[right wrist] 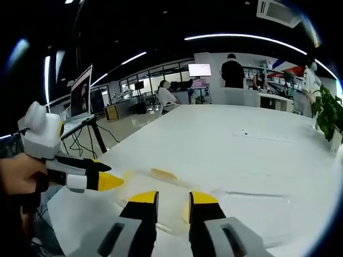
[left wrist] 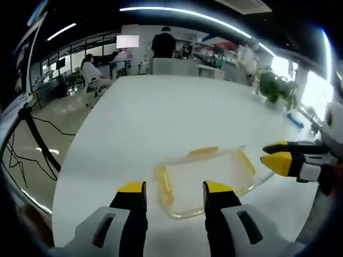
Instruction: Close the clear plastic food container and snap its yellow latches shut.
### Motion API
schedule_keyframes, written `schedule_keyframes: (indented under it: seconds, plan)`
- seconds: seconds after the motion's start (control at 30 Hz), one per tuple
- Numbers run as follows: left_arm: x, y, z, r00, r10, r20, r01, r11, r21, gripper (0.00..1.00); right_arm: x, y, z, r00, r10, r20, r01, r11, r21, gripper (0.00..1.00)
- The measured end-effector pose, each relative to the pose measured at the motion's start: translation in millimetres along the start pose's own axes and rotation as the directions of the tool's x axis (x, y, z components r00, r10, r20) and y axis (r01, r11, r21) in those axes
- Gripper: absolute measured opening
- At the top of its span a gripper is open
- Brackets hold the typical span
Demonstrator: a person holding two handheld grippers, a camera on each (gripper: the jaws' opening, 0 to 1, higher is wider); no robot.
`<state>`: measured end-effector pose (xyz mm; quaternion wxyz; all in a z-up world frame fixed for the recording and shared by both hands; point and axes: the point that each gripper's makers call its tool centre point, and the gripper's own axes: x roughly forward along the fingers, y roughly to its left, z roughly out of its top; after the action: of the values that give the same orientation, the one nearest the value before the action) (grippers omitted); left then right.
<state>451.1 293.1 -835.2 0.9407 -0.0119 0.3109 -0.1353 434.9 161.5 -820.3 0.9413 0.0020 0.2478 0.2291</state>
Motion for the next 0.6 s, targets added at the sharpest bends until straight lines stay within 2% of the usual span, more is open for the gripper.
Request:
schedule_keyframes:
  seconds: [0.1,0.33,0.6]
  plan:
    - [1.3,2.0,-4.3,1.0,0.01,-0.005,-0.01,1.0,0.001,0.32,3.8,0.5,-5.2,1.0,-0.018,-0.01,0.018,1.0,-0.006,0.19]
    - [8.9,4.8,-18.2,0.999,-0.004,-0.041,0.004,1.0,-0.003,0.31,9.2,-1.6,-23.9,0.997,-0.039,-0.07,0.036,0.998,-0.046,0.18]
    - [17.4,8.6,-18.4,0.999,-0.016,-0.051,0.017,1.0,0.004,0.28,13.8,-2.3,-20.2,0.997,-0.071,-0.032,0.07,0.997,-0.028,0.13]
